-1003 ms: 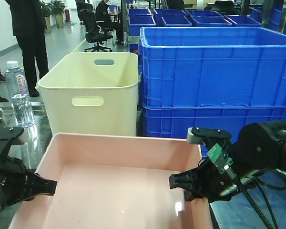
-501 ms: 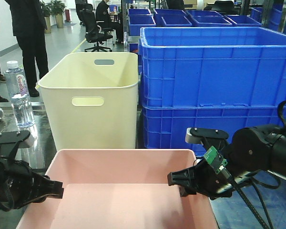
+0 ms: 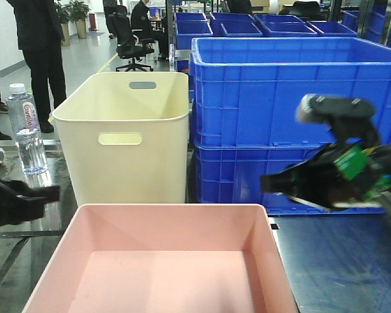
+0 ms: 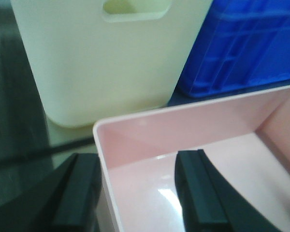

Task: Grab pink bin and stack on right shelf
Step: 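Open both grippers and lift them off the bin walls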

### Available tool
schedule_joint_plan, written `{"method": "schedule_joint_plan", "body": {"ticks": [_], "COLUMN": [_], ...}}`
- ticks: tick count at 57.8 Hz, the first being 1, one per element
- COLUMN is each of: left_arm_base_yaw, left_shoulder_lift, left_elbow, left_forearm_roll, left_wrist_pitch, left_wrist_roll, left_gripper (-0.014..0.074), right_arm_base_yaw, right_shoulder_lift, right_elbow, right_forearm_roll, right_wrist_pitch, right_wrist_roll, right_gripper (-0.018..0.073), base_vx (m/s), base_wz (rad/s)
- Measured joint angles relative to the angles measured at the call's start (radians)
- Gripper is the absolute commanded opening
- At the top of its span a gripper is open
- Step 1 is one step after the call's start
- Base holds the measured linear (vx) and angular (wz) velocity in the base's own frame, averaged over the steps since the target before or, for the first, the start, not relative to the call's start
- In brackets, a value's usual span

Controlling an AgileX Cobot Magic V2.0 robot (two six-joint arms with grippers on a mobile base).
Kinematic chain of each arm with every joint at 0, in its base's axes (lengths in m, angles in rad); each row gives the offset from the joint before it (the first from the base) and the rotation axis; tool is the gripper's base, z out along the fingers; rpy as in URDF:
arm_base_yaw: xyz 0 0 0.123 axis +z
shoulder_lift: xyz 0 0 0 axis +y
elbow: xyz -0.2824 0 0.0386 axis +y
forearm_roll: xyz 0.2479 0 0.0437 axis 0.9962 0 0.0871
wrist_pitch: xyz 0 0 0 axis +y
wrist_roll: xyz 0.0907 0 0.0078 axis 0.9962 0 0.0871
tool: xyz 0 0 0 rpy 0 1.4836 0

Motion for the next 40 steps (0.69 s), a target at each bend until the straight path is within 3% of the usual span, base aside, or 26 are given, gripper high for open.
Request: {"method": "schedule_joint_plan", "body": {"ticks": [13,26,40], "left_arm_base_yaw": [-0.001,-0.001,-0.001], "left_shoulder_lift": [-0.19,-0.246,-0.246], "left_elbow": [0.114,0.141,0.141], "left_forearm_roll": [-0.005,-0.005,-0.005], "left_wrist_pitch": [-0.072,-0.077,-0.077], "left_wrist_roll": [0.085,0.091,0.091], "left_gripper": [0.0185,0.0046,0.0018], "right_arm_base_yaw": [0.0,0.0,0.0], "right_shoulder_lift": [-0.117,-0.118,-0.118], "right_elbow": [0.092,0.112,0.112], "right_forearm_roll": [-0.002,-0.001,-0.001], "right_wrist_pitch": [-0.033,0.017,0.033], "right_wrist_roll": [0.0,0.0,0.0], "right_gripper": [-0.0016,-0.0013,-0.0013], "base_vx": [0.0,0.0,0.0], "base_wz": [0.0,0.0,0.0]}}
